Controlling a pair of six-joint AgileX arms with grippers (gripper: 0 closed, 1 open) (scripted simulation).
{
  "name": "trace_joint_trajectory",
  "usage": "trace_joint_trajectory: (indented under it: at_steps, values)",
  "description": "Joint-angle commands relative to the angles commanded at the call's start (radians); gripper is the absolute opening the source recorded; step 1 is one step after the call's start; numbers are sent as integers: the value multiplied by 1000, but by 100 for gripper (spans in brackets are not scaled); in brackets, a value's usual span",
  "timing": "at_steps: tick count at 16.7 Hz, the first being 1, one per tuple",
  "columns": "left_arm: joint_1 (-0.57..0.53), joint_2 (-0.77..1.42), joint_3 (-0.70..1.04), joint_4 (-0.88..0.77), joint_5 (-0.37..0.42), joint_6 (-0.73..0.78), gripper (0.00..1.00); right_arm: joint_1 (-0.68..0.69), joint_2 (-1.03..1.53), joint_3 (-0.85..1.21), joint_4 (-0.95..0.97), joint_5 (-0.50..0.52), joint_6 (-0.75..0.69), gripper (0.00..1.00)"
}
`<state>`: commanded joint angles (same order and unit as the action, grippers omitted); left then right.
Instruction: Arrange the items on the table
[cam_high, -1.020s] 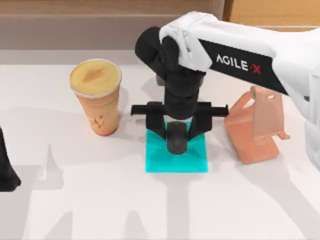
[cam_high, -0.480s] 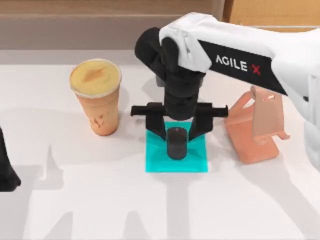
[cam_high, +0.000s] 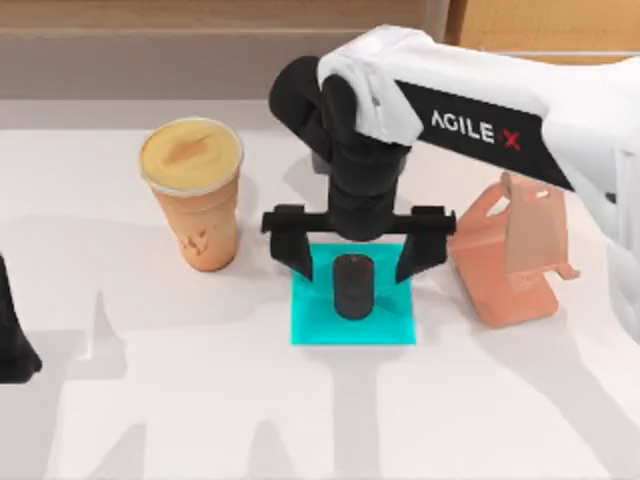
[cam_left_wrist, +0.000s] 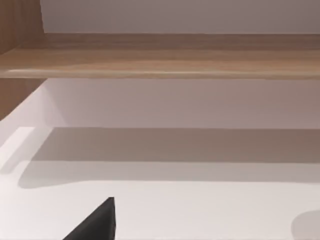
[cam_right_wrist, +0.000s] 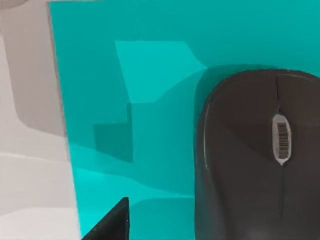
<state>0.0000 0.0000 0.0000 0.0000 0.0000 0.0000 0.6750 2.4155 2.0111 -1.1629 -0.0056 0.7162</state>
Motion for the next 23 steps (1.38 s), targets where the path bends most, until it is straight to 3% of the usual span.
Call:
trace_joint_trajectory:
  at_steps: [9, 16, 23]
  values:
    - [0, 0, 0, 0, 0, 0, 100, -9, -62, 6, 5, 0, -61, 100]
    - [0, 0, 0, 0, 0, 0, 100, -102, -427, -139, 33, 0, -435, 100]
    - [0, 0, 0, 0, 0, 0, 100, -413, -777, -619, 79, 7, -856, 100]
